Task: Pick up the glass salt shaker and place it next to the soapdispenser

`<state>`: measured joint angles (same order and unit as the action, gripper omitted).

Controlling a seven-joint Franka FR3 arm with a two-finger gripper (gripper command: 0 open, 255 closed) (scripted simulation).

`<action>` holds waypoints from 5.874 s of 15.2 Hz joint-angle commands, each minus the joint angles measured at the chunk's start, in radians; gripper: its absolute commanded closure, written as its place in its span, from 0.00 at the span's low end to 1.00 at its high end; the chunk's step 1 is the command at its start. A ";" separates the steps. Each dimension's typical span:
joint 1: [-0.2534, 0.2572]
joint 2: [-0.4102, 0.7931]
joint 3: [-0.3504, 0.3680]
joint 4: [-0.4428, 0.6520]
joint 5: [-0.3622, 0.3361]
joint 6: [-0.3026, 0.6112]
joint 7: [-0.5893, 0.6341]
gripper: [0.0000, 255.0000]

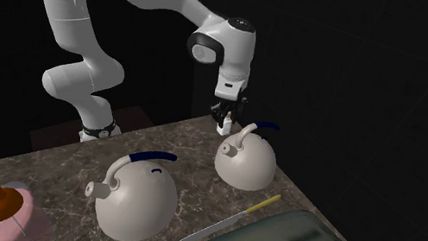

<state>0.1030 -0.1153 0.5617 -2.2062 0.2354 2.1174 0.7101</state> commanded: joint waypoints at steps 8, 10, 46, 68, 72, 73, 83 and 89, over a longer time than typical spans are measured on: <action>-0.003 -0.046 -0.013 0.081 0.010 -0.123 0.003 1.00; -0.004 -0.053 -0.016 0.101 0.011 -0.150 0.004 1.00; -0.018 -0.011 -0.035 0.624 -0.031 -0.629 0.086 1.00; -0.225 -0.116 -0.405 0.513 -0.073 -0.717 -0.488 1.00; -0.262 -0.077 -0.462 0.554 -0.096 -0.732 -0.582 1.00; -0.271 -0.064 -0.476 0.567 -0.101 -0.736 -0.605 1.00; -0.371 0.118 -0.599 0.781 -0.136 -0.792 -0.826 1.00; -0.443 0.289 -0.659 1.006 -0.132 -0.858 -0.951 1.00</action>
<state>-0.3243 0.1488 -0.0855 -1.2363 0.1028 1.2730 -0.2137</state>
